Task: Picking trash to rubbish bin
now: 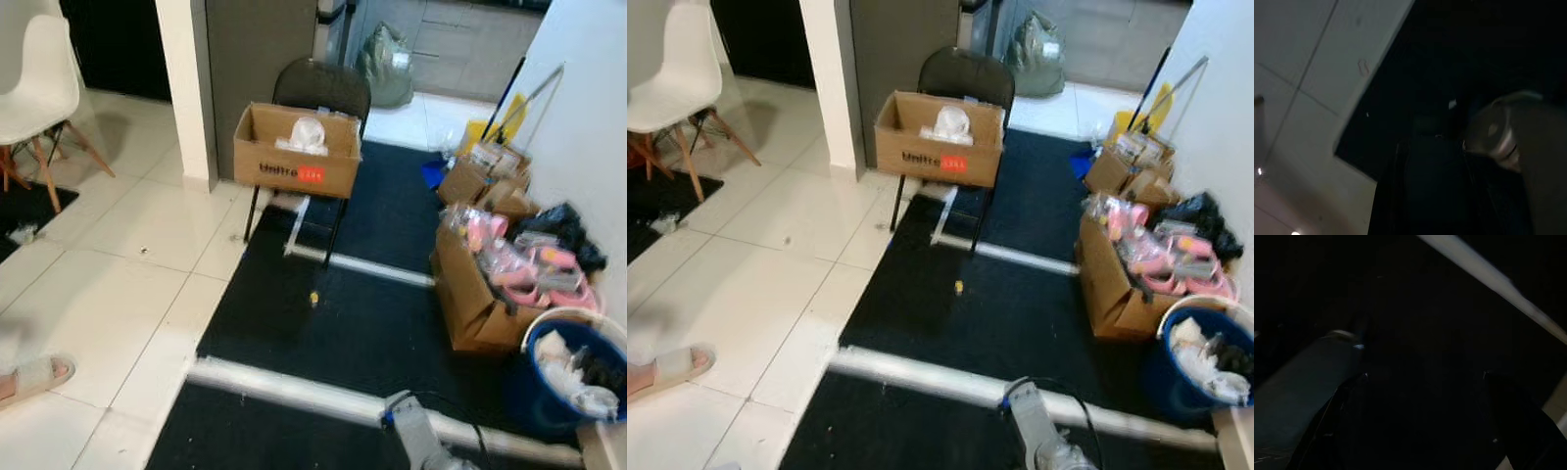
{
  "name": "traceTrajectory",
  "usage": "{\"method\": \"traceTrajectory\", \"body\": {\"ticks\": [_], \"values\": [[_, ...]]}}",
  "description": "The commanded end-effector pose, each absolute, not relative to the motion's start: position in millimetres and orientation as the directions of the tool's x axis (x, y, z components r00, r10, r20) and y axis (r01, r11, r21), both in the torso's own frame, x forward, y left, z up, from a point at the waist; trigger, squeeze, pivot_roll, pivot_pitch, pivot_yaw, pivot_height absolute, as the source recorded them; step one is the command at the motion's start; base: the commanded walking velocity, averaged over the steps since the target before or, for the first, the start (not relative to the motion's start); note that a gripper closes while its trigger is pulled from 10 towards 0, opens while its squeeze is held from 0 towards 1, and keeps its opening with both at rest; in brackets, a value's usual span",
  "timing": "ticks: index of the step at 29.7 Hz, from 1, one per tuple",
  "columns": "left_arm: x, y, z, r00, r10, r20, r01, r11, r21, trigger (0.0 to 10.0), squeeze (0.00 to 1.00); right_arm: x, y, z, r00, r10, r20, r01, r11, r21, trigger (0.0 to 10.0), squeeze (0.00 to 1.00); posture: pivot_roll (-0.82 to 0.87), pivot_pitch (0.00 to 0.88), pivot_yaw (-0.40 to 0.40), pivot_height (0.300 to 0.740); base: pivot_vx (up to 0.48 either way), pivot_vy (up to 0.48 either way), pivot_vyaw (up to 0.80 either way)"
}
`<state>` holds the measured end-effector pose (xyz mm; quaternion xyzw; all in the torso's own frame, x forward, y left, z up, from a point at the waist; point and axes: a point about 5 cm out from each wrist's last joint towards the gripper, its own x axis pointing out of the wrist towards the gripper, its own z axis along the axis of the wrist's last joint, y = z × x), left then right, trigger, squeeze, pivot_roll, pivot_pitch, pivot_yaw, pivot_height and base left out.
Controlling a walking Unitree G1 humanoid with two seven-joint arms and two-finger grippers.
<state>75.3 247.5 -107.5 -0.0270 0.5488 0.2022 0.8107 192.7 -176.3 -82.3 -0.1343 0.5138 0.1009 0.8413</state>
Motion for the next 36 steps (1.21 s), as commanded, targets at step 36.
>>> {"method": "traceTrajectory", "body": {"ticks": [36], "values": [[132.4, 290.8, -74.5, 0.514, 0.447, -0.732, -0.512, 0.845, 0.156, 10.0, 0.00, 193.2, -177.4, -81.8, 0.447, 0.046, -0.893, -0.332, 0.936, -0.118, 10.0, 0.00, 0.20, 0.026, -0.071, 0.740, 0.354, 0.000, -0.22]]}}
